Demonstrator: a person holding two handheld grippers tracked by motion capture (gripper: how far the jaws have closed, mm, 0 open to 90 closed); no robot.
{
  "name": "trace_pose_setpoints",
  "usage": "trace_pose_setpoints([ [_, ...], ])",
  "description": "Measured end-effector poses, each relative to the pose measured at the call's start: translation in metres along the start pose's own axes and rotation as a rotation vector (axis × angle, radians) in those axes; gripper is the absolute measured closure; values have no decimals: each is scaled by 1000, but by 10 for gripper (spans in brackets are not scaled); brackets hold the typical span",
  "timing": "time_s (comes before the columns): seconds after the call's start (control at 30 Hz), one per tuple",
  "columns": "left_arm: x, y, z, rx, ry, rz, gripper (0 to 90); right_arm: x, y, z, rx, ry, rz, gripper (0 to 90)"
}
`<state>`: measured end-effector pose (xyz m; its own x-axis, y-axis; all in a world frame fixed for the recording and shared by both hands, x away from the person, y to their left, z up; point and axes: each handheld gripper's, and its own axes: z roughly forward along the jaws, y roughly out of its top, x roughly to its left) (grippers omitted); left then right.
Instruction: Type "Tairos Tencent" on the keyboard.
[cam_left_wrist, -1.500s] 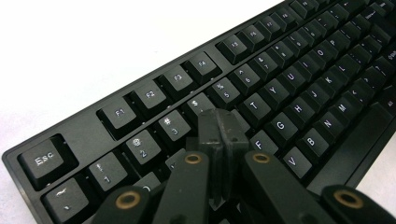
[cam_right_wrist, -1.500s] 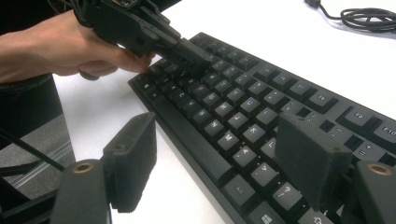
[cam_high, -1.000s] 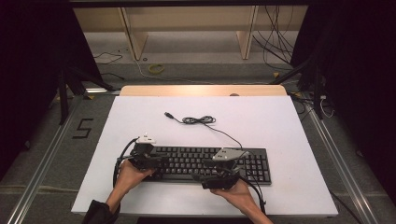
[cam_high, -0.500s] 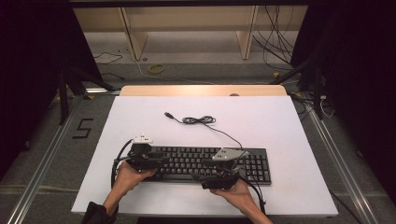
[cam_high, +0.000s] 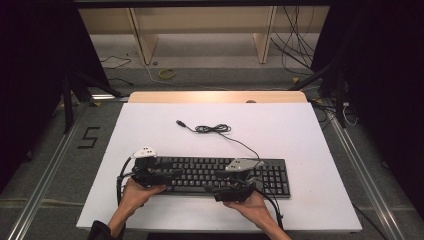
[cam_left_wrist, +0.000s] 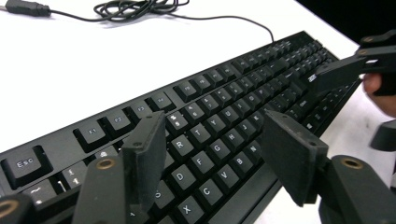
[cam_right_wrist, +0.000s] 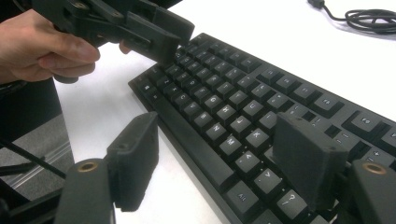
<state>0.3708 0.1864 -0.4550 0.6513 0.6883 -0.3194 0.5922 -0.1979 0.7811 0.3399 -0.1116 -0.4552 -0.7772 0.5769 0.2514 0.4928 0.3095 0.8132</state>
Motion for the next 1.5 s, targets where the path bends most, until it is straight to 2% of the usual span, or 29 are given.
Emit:
trace_pose_setpoints([
  [0.23,-3,-5,-5,-68,-17,-2,360,0,1,5,9,-4,-12,373],
  [0.4,-5,-8,-8,-92,-29,5,341,1,4,10,19,-10,-19,423],
  [0.53,-5,-10,-11,-96,-26,9,340,1,6,15,30,-13,-25,465],
  [0.7,-5,-14,-15,-109,-18,12,341,1,9,27,58,-30,-31,593],
  [0.73,-5,-15,-16,-113,-24,9,341,1,9,27,58,-30,-31,593],
  [0.8,-6,-17,-18,-117,-25,21,325,1,10,30,69,-36,-41,659],
  [1.1,-10,-21,-23,-127,-21,45,309,1,9,40,103,-44,-60,802],
  [1.37,-12,-24,-24,-130,-22,46,304,2,9,48,116,-46,-73,898],
  [1.5,-12,-24,-25,-132,-22,51,303,3,8,51,123,-46,-80,900],
])
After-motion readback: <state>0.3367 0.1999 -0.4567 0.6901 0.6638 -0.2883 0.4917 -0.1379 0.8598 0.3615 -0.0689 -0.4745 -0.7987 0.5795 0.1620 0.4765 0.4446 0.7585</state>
